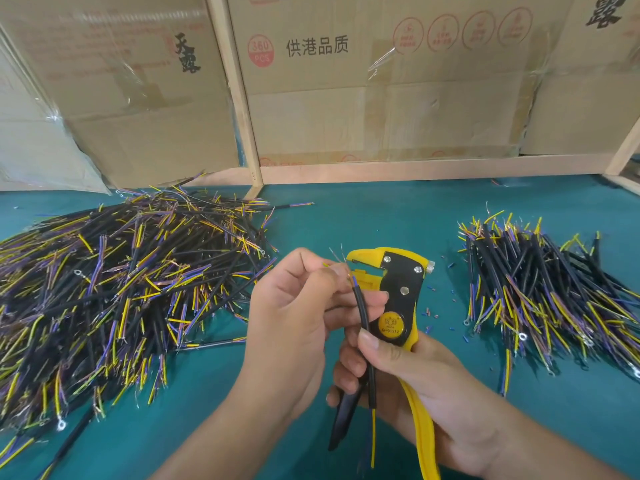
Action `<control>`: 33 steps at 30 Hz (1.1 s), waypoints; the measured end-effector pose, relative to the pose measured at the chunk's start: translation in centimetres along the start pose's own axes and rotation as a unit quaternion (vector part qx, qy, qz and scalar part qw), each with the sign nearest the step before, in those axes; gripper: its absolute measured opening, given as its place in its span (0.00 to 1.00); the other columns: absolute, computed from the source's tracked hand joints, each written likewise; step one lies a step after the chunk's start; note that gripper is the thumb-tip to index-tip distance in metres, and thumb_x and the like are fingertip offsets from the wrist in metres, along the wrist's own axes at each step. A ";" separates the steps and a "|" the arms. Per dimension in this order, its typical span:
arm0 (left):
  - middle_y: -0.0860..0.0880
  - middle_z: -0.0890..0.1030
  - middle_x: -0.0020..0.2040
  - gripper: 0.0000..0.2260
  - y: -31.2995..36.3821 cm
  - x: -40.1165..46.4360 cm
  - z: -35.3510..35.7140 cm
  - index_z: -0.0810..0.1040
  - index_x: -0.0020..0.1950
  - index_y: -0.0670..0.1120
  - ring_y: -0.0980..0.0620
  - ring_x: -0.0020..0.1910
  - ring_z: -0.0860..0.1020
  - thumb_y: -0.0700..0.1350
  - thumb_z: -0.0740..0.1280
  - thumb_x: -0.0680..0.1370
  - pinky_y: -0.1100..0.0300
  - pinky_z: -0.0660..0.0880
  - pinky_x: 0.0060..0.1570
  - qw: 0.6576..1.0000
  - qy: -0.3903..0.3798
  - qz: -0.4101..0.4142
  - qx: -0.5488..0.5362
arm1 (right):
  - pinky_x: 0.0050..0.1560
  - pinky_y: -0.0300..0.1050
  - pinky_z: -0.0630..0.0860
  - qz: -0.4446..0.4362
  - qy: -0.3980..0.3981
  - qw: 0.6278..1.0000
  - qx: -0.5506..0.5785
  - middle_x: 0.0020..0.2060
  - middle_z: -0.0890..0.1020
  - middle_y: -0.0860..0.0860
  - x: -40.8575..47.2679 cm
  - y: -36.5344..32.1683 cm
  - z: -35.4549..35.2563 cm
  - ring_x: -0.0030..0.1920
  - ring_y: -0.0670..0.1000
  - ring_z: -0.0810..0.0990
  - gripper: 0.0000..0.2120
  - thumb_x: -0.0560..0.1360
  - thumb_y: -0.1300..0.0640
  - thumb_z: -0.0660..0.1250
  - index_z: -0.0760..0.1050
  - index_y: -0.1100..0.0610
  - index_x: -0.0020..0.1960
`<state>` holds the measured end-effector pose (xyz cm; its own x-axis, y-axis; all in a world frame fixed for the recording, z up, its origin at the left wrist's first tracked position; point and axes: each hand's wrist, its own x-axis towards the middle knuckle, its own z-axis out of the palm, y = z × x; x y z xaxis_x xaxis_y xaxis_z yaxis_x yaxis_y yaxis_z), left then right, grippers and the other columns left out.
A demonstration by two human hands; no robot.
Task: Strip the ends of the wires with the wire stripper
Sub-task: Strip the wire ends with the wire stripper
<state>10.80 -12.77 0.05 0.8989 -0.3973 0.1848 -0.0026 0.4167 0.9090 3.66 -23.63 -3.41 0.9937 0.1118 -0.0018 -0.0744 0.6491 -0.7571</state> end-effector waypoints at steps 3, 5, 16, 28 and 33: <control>0.39 0.80 0.34 0.09 0.1 0.0 0.0 0.73 0.34 0.46 0.43 0.34 0.84 0.42 0.67 0.74 0.62 0.74 0.22 0.999 0.002 -0.027 -0.018 | 0.45 0.56 0.78 -0.012 0.005 1.000 -0.007 0.35 0.73 0.56 0.1 0.1 -0.2 0.36 0.55 0.75 0.05 0.73 0.59 0.70 0.81 0.58 0.48; 0.37 0.81 0.37 0.09 0.1 0.0 0.0 0.74 0.37 0.46 0.43 0.34 0.84 0.41 0.67 0.77 0.61 0.72 0.19 0.998 0.007 -0.058 -0.035 | 0.45 0.56 0.79 -0.025 0.013 0.999 -0.019 0.34 0.73 0.56 0.1 0.2 -0.3 0.36 0.56 0.75 0.05 0.73 0.59 0.70 0.81 0.59 0.47; 0.43 0.84 0.44 0.07 -0.1 -0.2 0.2 0.78 0.47 0.51 0.51 0.37 0.84 0.45 0.71 0.70 0.63 0.69 0.19 0.978 -0.002 -0.152 -0.145 | 0.43 0.45 0.77 -0.080 0.024 0.986 -0.141 0.34 0.79 0.53 0.7 0.4 -1.6 0.37 0.53 0.78 0.16 0.68 0.42 0.78 0.81 0.54 0.39; 0.38 0.85 0.50 0.07 -0.6 -0.1 0.4 0.85 0.45 0.46 0.45 0.47 0.86 0.40 0.67 0.76 0.60 0.78 0.28 0.992 0.008 -0.097 -0.075 | 0.38 0.44 0.78 -0.071 0.063 0.990 -0.101 0.32 0.78 0.58 1.0 0.3 -1.5 0.34 0.55 0.79 0.15 0.64 0.46 0.82 0.82 0.57 0.36; 0.42 0.86 0.49 0.08 -0.9 -0.3 0.6 0.85 0.47 0.49 0.45 0.46 0.85 0.41 0.70 0.71 0.60 0.74 0.23 1.000 -0.016 -0.019 0.013 | 0.38 0.50 0.79 -0.088 0.074 0.992 -0.053 0.31 0.73 0.62 1.3 0.2 -1.2 0.33 0.59 0.76 0.07 0.70 0.60 0.69 0.79 0.61 0.35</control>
<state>10.33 -13.51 -0.65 0.8843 -0.4381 0.1617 0.0195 0.3806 0.9245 5.01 -24.28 -4.33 0.9926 -0.1119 0.0465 0.1021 0.5651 -0.8187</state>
